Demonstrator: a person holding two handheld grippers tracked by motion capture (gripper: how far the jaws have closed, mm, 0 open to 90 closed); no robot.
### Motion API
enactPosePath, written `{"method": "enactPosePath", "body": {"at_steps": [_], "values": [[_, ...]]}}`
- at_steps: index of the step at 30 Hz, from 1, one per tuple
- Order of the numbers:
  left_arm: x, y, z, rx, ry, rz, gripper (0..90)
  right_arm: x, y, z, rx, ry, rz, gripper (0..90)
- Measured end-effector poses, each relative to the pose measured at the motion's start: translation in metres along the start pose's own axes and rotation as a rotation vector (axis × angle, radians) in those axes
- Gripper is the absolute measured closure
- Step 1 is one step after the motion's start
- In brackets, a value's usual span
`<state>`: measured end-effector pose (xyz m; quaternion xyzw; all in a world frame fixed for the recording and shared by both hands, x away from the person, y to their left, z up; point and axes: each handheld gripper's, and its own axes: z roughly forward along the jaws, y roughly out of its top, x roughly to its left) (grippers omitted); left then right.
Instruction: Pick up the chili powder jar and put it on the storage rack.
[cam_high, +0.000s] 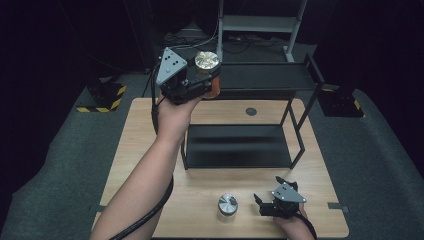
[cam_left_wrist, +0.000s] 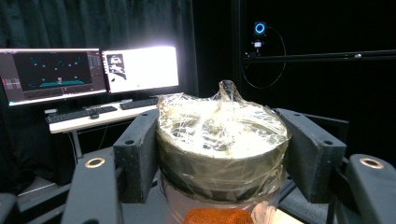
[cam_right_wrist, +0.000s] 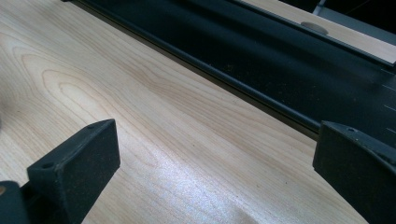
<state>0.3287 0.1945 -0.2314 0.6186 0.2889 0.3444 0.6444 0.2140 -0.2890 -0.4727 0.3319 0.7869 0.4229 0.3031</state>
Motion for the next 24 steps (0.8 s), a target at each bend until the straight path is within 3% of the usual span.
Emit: {"method": "enactPosePath", "body": {"at_steps": [24], "values": [[0.004,-0.003,0.038,0.02,0.047,-0.002,34.3,-0.002,-0.002,-0.001,-0.009,0.005,0.01,0.0]]}}
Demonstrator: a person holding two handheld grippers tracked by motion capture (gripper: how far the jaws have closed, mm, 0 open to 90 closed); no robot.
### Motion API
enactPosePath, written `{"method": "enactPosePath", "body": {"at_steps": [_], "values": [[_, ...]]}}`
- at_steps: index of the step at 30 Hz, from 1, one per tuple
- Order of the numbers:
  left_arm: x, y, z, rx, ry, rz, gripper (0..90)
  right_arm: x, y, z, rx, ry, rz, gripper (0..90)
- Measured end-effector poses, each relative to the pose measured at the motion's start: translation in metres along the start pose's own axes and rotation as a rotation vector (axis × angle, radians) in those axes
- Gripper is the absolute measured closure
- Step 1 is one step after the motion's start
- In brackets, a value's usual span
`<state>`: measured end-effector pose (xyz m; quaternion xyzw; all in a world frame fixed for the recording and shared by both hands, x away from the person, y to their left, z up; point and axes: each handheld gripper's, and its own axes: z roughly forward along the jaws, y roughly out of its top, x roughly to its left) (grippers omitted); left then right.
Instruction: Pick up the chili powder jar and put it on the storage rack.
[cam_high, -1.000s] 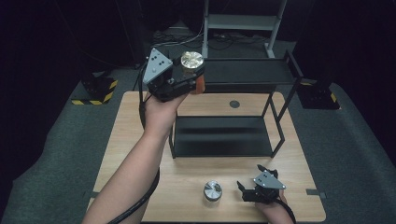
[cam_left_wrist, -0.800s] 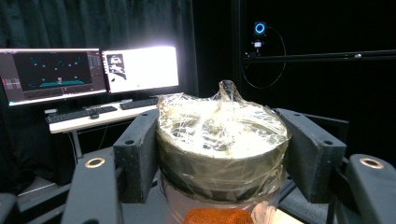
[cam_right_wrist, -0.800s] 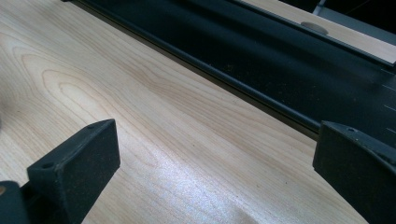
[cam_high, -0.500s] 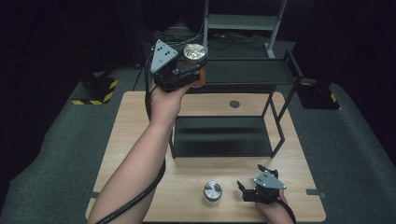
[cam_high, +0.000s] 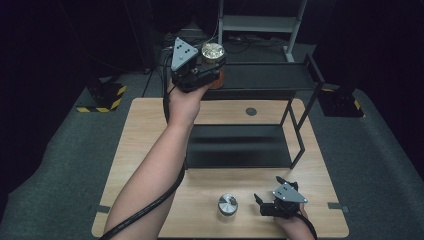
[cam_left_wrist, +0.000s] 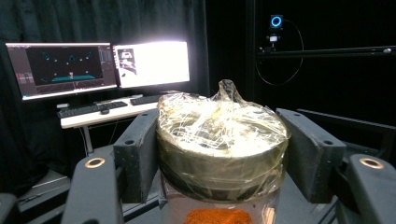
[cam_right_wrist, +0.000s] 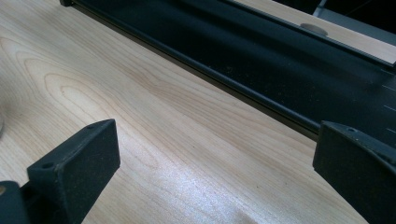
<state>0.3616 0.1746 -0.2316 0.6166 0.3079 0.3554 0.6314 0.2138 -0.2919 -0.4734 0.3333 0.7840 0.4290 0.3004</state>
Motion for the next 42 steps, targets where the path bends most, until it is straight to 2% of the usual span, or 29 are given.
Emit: {"method": "enactPosePath", "body": {"at_steps": [17,24,33,37,39,40,42], "values": [[-0.001,-0.001,0.011,0.024,0.001,-0.011,34.3,-0.001,0.0,0.0,-0.001,0.005,0.001,0.0],[0.003,-0.003,0.012,0.024,-0.002,-0.045,34.0,-0.001,0.0,0.0,0.001,0.006,0.001,0.0],[0.005,-0.003,0.012,0.029,-0.007,-0.059,33.2,-0.002,0.0,0.0,0.002,0.009,0.003,0.0],[0.005,-0.001,0.012,0.038,-0.005,-0.072,28.0,-0.002,0.0,0.0,0.0,0.009,0.004,0.0],[0.003,-0.001,0.012,0.046,0.004,-0.08,20.5,-0.002,0.0,0.0,0.002,0.009,0.003,0.0],[-0.002,-0.001,0.011,0.047,0.028,-0.066,16.6,-0.002,0.0,0.0,0.002,0.01,0.002,0.0],[-0.006,0.001,0.01,0.052,0.038,-0.048,8.5,-0.002,0.0,0.0,0.002,0.011,0.002,0.0]]}}
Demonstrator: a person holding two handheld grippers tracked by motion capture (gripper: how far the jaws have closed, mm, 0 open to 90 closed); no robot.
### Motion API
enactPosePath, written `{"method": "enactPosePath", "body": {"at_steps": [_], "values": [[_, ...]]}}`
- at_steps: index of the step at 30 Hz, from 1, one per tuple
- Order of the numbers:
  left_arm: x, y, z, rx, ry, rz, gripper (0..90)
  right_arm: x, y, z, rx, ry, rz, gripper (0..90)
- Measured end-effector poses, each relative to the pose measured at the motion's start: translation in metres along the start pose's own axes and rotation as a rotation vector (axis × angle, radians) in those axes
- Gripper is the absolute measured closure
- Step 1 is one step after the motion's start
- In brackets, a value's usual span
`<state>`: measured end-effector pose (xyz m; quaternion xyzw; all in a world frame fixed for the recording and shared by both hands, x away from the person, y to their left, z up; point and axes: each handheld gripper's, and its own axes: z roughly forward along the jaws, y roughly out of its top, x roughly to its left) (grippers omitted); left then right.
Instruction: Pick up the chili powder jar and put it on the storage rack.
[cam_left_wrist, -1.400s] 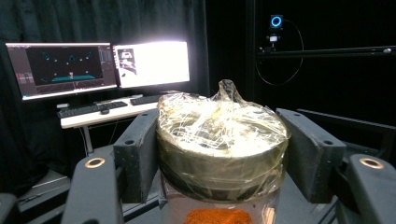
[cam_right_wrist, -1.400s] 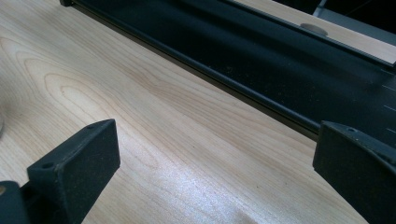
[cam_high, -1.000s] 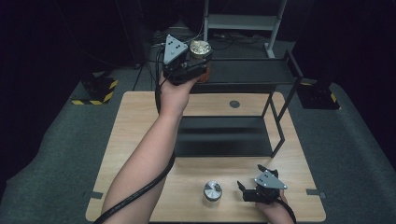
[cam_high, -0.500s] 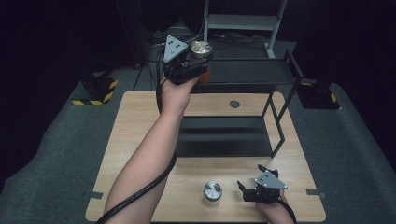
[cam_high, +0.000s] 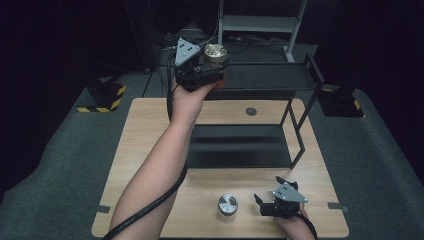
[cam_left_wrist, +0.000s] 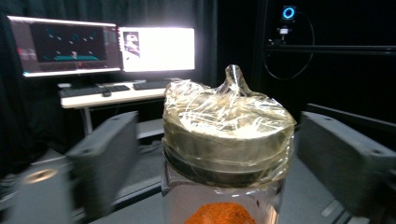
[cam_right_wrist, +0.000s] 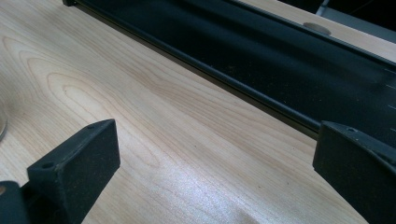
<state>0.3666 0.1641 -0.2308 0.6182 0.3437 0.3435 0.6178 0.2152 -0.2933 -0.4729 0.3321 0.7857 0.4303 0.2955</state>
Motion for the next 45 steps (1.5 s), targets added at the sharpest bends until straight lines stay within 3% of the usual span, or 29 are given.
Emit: {"method": "enactPosePath", "body": {"at_steps": [2,19,45], "values": [[-0.002,0.0,0.0,0.002,0.004,-0.002,0.5,0.0,0.0,0.0,-0.001,0.0,0.001,0.0],[-0.007,-0.006,-0.033,-0.002,0.004,-0.011,0.3,0.0,0.0,0.0,0.001,-0.001,-0.002,0.0],[-0.019,-0.009,-0.102,0.004,0.024,0.045,0.3,0.0,0.0,0.0,0.001,-0.003,-0.001,0.0]]}}
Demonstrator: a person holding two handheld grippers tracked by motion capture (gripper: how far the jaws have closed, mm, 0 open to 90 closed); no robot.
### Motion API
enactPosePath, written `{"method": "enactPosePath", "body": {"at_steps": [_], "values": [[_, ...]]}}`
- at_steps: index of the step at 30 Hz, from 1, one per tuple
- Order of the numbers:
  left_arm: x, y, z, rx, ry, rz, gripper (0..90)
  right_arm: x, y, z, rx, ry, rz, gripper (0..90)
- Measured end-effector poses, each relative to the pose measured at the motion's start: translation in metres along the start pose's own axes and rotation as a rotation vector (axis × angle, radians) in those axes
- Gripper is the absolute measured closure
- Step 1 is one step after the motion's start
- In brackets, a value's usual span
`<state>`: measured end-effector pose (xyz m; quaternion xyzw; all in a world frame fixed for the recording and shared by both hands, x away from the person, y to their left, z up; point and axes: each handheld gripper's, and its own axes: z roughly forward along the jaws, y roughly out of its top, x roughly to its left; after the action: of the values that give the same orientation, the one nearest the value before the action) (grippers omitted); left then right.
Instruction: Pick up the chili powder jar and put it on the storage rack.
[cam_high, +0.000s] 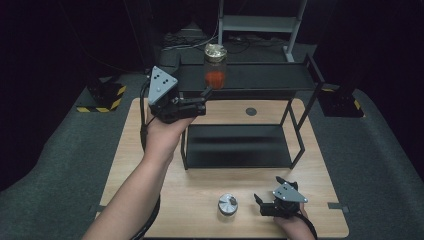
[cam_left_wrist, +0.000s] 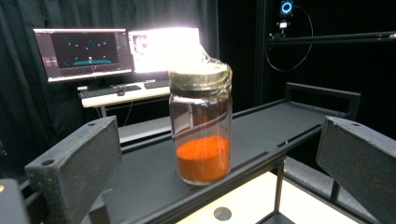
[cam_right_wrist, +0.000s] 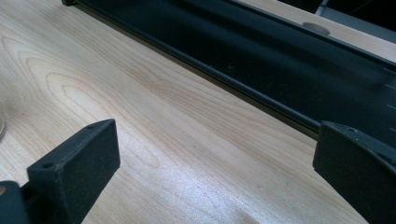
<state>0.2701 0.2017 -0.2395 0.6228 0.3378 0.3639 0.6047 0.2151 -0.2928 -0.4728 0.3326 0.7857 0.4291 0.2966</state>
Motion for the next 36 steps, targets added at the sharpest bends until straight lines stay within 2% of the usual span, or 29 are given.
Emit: {"method": "enactPosePath", "body": {"at_steps": [11,19,27,29,36], "values": [[0.001,-0.014,-0.02,0.01,0.016,0.006,0.3,0.0,0.0,0.0,0.002,-0.001,-0.003,0.0],[0.001,-0.033,-0.033,0.032,0.023,0.012,0.3,0.001,0.001,0.0,0.003,-0.001,-0.006,0.0],[0.002,-0.061,-0.043,0.07,0.035,0.013,0.3,0.001,0.001,0.0,0.003,-0.001,-0.008,0.0],[0.002,-0.075,-0.046,0.089,0.036,0.005,0.3,0.001,0.001,0.0,0.003,-0.001,-0.008,0.0],[0.006,-0.108,-0.052,0.148,0.031,-0.009,0.3,0.001,0.001,0.0,0.005,-0.003,-0.009,0.0]]}}
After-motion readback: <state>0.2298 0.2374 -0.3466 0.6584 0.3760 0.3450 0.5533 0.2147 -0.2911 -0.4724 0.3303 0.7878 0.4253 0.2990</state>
